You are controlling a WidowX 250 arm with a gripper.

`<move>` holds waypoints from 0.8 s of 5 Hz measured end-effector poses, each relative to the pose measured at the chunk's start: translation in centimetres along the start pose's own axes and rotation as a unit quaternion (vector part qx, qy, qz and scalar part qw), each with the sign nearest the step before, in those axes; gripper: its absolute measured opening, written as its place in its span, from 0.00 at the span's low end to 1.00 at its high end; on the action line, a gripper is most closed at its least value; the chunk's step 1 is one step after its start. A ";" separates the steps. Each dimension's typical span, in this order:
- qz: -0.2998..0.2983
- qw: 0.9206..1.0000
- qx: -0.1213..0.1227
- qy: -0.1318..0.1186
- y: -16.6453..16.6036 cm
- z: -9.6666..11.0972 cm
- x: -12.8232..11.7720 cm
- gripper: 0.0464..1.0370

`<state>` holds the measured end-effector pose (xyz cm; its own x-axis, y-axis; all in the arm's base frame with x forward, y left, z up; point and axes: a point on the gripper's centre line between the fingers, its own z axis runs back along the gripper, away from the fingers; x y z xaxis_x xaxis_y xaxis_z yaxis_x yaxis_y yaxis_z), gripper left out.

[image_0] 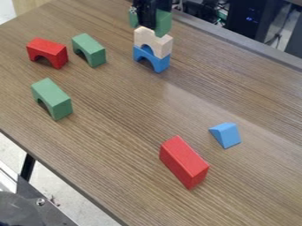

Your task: Put the green arch on the white arch

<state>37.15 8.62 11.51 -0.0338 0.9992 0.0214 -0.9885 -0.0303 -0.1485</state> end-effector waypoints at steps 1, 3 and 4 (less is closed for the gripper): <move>-0.007 1.000 -0.002 -0.006 -0.4 0.0 0.1 0.54; -0.021 1.000 0.005 -0.019 -0.5 -0.6 0.1 0.54; -0.023 1.000 0.004 -0.020 -0.6 -0.7 0.0 0.54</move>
<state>37.83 8.64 10.91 0.0069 0.9977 0.0671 -0.9902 0.0162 -0.1386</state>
